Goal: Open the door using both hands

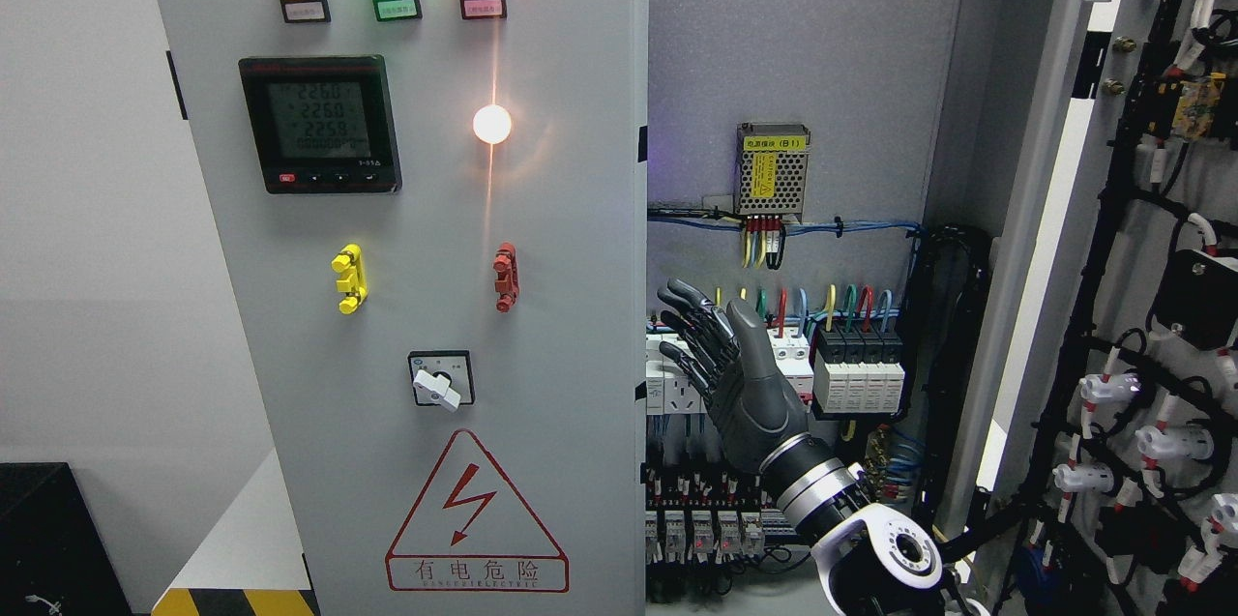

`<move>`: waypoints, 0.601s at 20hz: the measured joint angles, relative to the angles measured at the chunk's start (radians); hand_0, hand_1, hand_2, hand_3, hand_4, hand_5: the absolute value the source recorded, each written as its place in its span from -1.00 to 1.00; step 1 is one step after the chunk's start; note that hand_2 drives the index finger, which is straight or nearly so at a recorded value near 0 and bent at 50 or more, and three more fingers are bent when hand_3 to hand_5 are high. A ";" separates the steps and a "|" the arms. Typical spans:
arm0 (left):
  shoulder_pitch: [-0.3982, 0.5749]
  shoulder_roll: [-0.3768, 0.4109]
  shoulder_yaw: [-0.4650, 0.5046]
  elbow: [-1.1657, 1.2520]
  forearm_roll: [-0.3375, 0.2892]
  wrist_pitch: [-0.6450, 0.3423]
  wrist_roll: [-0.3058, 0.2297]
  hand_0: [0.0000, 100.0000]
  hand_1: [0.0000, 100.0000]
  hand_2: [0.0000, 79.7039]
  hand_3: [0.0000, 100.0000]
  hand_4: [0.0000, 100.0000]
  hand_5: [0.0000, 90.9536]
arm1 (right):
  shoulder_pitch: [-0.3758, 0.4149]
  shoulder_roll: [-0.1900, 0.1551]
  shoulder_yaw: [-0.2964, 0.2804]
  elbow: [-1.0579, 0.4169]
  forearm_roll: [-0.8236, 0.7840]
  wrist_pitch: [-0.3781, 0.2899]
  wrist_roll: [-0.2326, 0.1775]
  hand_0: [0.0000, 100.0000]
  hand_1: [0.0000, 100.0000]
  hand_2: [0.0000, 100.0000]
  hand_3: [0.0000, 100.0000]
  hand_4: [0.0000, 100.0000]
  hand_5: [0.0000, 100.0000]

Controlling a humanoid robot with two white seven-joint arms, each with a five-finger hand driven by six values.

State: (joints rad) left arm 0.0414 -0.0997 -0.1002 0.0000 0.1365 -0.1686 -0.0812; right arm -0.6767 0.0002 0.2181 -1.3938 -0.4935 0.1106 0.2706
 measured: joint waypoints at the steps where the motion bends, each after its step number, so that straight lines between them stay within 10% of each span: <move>1: 0.000 0.000 0.000 0.000 0.000 0.000 0.000 -1.00 -1.00 -1.00 -1.00 -1.00 -1.00 | -0.003 0.000 -0.003 0.005 -0.001 0.000 0.007 -0.61 -1.00 -1.00 -1.00 -1.00 -1.00; 12: 0.000 0.000 0.000 0.000 0.000 0.000 0.000 -1.00 -1.00 -1.00 -1.00 -1.00 -1.00 | -0.022 0.000 -0.026 0.048 -0.005 0.004 0.094 -0.61 -1.00 -1.00 -1.00 -1.00 -1.00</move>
State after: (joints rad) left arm 0.0414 -0.0997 -0.0999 0.0000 0.1365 -0.1687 -0.0812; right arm -0.6991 0.0001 0.1925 -1.3453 -0.4981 0.1143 0.3646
